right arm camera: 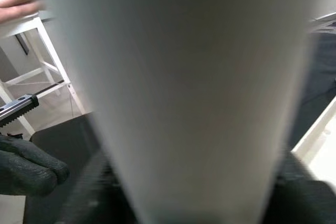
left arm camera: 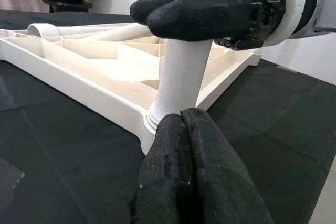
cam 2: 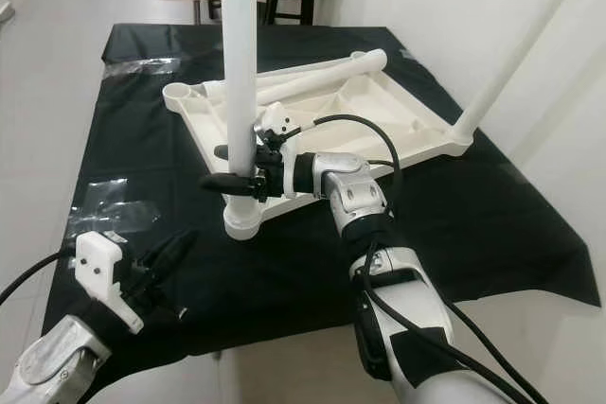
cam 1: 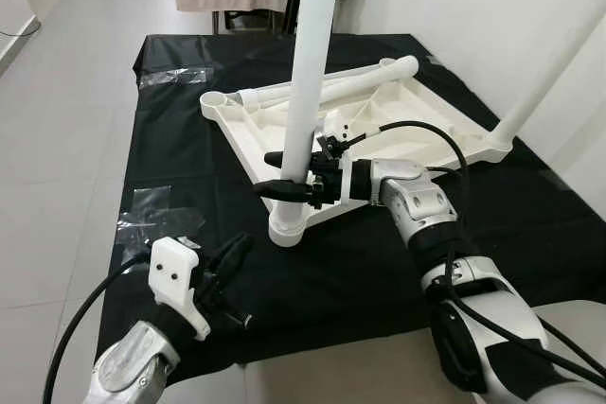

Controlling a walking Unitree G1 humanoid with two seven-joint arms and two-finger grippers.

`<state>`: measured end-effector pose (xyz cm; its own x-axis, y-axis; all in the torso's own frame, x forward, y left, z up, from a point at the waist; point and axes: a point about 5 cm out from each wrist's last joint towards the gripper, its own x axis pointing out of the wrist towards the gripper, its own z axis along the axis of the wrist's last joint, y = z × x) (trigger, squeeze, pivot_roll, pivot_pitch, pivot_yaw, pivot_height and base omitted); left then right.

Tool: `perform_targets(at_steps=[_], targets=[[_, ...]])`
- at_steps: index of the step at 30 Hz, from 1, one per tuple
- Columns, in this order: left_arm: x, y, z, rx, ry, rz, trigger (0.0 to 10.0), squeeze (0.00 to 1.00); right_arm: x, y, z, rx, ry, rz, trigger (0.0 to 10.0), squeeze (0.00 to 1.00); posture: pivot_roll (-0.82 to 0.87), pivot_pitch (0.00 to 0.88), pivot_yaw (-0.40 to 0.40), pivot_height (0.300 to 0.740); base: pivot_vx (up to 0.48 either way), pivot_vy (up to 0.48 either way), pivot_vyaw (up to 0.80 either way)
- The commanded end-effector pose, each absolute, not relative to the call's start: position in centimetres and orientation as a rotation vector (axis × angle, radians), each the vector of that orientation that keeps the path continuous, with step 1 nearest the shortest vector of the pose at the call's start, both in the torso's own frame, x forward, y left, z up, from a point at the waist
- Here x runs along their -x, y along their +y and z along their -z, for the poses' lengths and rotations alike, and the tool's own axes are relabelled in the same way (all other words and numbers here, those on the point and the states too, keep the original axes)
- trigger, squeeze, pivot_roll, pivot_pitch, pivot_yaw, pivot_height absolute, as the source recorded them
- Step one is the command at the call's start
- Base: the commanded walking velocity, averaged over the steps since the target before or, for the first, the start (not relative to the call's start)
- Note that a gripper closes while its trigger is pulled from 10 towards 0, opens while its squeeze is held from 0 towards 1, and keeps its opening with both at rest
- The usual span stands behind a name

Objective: Building children table

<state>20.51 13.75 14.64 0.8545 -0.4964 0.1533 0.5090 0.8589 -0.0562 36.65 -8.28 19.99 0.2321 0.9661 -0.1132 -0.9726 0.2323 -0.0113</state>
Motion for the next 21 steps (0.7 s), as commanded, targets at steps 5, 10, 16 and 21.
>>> perform_targets(at_steps=[5, 10, 16, 21], targets=[[-20.2, 13.4, -14.6, 0.101, -0.136, 0.528, 10.0, 0.0, -36.2, -9.7, -18.4, 0.12, 0.061, -1.266, 0.0, 0.0, 0.12, 0.064, -0.128, 0.74, 0.0, 0.0, 0.0], [-20.0, 13.4, -14.7, 0.101, -0.138, 0.529, 10.0, 0.0, -35.6, -11.1, -17.6, 0.167, 0.061, -1.106, 0.0, 0.0, 0.11, 0.084, -0.133, 0.74, 0.0, 0.0, 0.0], [-19.9, 13.8, -14.9, 0.101, -0.138, 0.528, 10.0, 0.0, -31.2, -8.6, -13.9, 0.047, 0.102, -0.568, 0.0, 0.0, 0.09, 0.099, -0.117, 0.74, 0.0, 0.0, 0.0], [-20.1, 13.8, -14.9, 0.099, -0.137, 0.527, 10.0, 0.0, -30.3, -6.6, -13.8, 0.039, 0.076, -0.597, 0.0, 0.0, 0.1, 0.09, -0.12, 0.74, 0.0, 0.0, 0.0]])
